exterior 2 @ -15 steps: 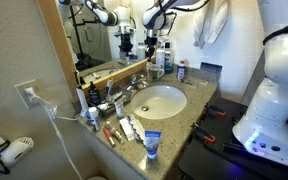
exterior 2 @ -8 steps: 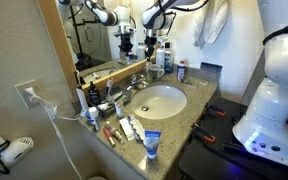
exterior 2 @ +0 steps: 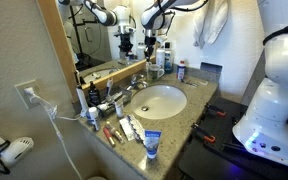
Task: Press down on the pump bottle
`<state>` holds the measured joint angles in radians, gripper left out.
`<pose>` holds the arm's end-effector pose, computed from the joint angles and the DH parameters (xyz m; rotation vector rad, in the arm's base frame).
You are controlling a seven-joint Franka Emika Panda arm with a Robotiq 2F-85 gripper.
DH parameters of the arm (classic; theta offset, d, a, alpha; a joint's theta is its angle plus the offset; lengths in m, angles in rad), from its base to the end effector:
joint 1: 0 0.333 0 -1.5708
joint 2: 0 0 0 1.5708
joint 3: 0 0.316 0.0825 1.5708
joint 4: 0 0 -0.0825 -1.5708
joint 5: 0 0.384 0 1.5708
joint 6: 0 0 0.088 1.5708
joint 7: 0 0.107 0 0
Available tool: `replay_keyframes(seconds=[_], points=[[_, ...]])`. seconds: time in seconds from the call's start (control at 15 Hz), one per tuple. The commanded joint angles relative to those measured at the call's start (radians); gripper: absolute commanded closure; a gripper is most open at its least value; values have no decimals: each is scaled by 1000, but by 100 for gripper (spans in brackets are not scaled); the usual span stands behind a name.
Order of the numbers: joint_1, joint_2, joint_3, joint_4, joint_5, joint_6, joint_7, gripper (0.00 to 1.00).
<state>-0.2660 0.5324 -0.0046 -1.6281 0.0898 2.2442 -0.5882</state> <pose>0.6688 -0.1824 0.3192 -3.0810 -0.4110 -0.1638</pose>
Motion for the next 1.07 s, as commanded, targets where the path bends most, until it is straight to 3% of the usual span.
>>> replay_keyframes(seconds=[0.0,0.53,1.0], points=[[14,-27,-8,-4,-30,-13,22,100],[32,-109,-13,10,-64,-64,40,100],[93,-248,-20,10,-99,-237,127,100]])
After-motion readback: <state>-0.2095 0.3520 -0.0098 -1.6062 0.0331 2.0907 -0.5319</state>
